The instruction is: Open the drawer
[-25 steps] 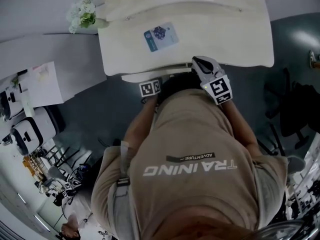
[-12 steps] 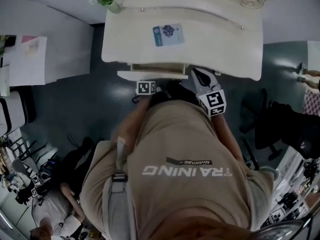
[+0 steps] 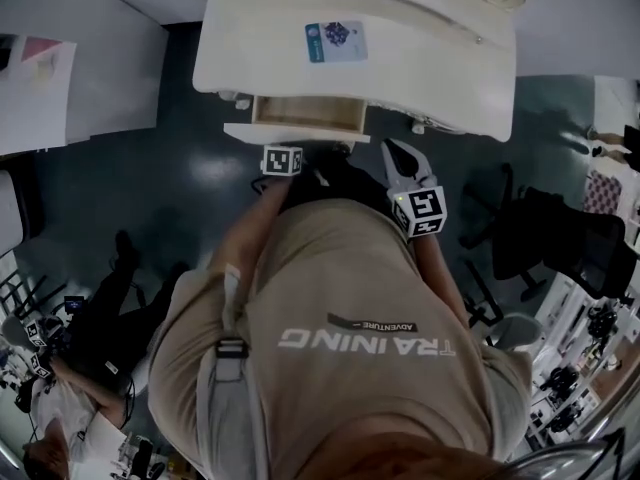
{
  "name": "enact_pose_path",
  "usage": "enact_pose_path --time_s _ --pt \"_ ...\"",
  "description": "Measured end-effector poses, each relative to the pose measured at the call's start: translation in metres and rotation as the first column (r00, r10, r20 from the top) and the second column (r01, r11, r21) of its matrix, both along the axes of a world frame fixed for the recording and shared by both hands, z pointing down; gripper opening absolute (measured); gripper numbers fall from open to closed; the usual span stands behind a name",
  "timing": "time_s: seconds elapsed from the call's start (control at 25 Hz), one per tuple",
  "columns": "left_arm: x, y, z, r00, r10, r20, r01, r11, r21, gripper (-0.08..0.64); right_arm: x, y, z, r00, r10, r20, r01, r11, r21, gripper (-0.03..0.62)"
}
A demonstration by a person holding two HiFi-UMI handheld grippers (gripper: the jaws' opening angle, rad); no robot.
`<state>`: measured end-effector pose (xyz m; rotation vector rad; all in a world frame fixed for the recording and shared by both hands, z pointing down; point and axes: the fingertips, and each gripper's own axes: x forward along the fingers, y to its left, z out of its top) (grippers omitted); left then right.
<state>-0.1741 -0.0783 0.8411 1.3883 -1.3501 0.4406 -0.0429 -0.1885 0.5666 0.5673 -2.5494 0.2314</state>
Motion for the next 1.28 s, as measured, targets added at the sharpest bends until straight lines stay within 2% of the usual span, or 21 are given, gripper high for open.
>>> enact_pose_path --time_s 0.16,0.32,0.52,0.68,1.0,1.28 --pt "0.007 0.012 0.0 1.0 -0.008 -0.004 0.008 1.0 -0.017 0.135 0.006 0.007 0.0 1.0 0.019 0.014 -0.019 1.0 -0.01 0.003" --pt "0.017 0.024 -0.003 1.0 -0.016 0.002 0.016 1.0 -0.025 0.135 0.019 0.015 -0.003 1.0 0.0 0.026 0.0 1.0 -0.007 0.003" --pt "0.032 0.028 0.001 0.999 -0.016 0.045 0.017 0.999 -0.032 0.133 0.054 0.015 0.0 0.999 0.001 0.048 -0.001 1.0 -0.01 0.003" --pt "0.035 0.036 0.004 0.994 -0.01 0.109 0.017 0.998 -0.057 0.133 0.082 0.02 0.016 0.996 0.028 0.084 -0.025 0.999 -0.043 0.003" --pt "0.06 0.047 0.005 0.979 -0.08 0.187 0.094 0.993 -0.071 0.132 0.125 0.015 0.037 0.993 -0.026 0.117 0.034 0.997 -0.067 0.003" --pt "0.067 0.062 0.003 0.975 -0.082 0.206 0.103 0.99 -0.095 0.132 0.133 0.015 0.032 0.993 -0.026 0.114 0.033 0.998 -0.054 0.003"
